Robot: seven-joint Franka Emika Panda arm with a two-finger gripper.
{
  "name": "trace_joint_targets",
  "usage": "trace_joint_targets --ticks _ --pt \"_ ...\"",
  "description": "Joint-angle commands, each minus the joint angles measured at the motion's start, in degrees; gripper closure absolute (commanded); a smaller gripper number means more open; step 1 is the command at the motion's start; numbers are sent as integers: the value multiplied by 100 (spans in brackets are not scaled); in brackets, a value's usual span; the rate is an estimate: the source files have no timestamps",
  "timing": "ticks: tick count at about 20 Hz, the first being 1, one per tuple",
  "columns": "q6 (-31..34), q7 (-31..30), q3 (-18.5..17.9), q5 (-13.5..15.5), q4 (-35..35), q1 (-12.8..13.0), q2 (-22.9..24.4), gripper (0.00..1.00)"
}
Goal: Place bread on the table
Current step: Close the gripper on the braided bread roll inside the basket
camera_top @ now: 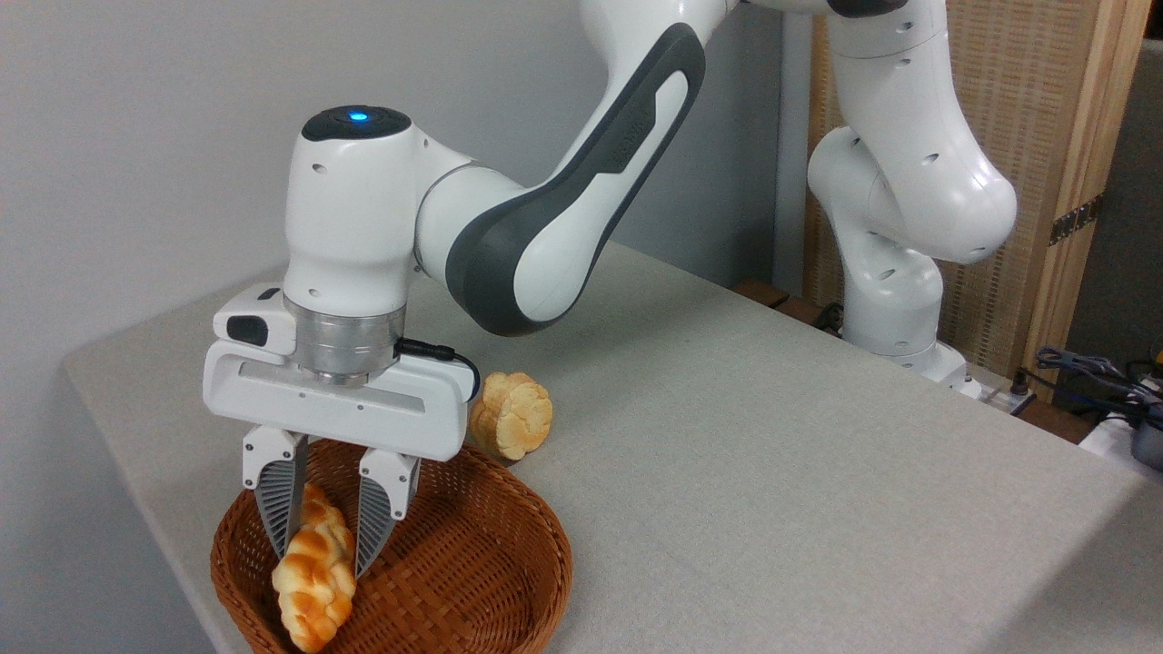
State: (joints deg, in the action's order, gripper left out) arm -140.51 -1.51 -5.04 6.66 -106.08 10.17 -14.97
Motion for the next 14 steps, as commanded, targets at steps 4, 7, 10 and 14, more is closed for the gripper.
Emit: trace_joint_targets --ticks 4,7,10,14 --pt "6 1 -6 -103 -45 3 11 93" --pt "15 1 -15 -103 -45 2 46 92" --pt "50 -25 -15 -103 -36 2 195 90" --pt "356 -25 -15 -103 -36 2 468 84"
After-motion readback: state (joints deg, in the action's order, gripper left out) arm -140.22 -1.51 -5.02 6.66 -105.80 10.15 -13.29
